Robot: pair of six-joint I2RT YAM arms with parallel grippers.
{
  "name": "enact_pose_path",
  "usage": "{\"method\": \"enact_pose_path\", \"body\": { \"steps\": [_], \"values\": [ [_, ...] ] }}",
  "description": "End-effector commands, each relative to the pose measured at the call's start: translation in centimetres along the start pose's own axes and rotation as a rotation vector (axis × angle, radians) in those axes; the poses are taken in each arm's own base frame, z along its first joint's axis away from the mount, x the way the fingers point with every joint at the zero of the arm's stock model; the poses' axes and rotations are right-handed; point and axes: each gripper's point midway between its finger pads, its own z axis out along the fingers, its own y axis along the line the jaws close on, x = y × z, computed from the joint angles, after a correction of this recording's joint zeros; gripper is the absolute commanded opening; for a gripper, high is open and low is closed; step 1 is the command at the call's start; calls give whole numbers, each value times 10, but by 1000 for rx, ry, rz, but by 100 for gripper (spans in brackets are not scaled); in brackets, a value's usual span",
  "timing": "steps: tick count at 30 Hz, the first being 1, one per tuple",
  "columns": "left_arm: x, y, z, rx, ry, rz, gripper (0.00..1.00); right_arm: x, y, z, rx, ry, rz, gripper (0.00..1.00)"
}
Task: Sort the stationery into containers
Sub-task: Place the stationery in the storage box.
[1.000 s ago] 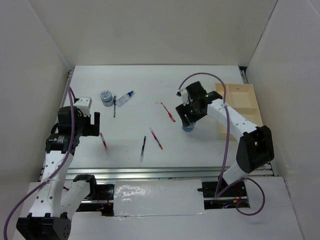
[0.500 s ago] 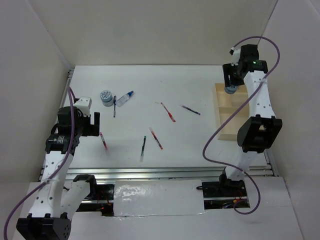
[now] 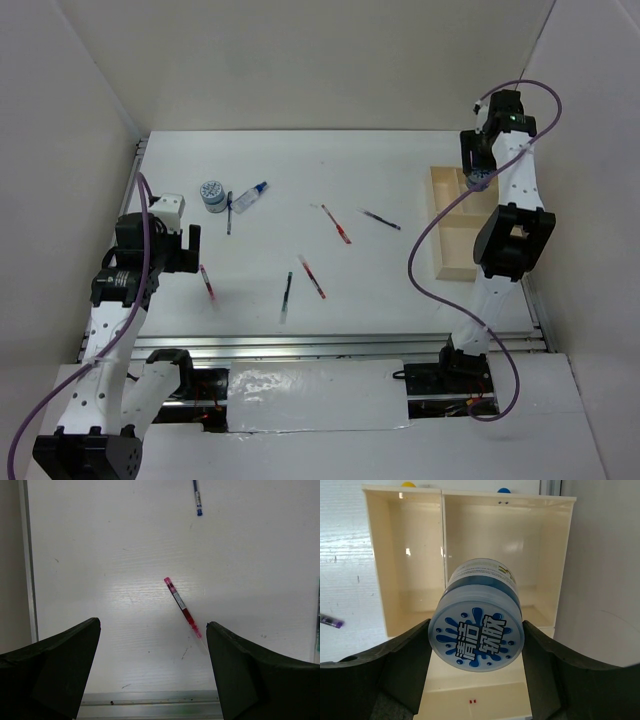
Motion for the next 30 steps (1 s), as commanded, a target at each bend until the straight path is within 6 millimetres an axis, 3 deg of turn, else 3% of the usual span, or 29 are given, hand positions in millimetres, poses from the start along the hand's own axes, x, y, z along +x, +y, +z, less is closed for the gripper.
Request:
{"method": "enact_pose_path", "body": {
  "steps": [1, 6, 19, 30],
  "values": [
    [-7, -1, 2, 10, -28, 5, 99, -25, -19, -5, 53, -90, 31, 32],
    [-8, 0, 2, 8, -39, 8, 99, -20, -22, 17, 78, -69, 41, 32],
    [-11, -2, -5, 20, -73, 17, 99, -23, -24, 44, 86, -73, 97, 33],
    [-11, -3, -5, 30, -75, 16, 99, -31, -11, 67, 81, -83, 85, 34]
  ]
}}
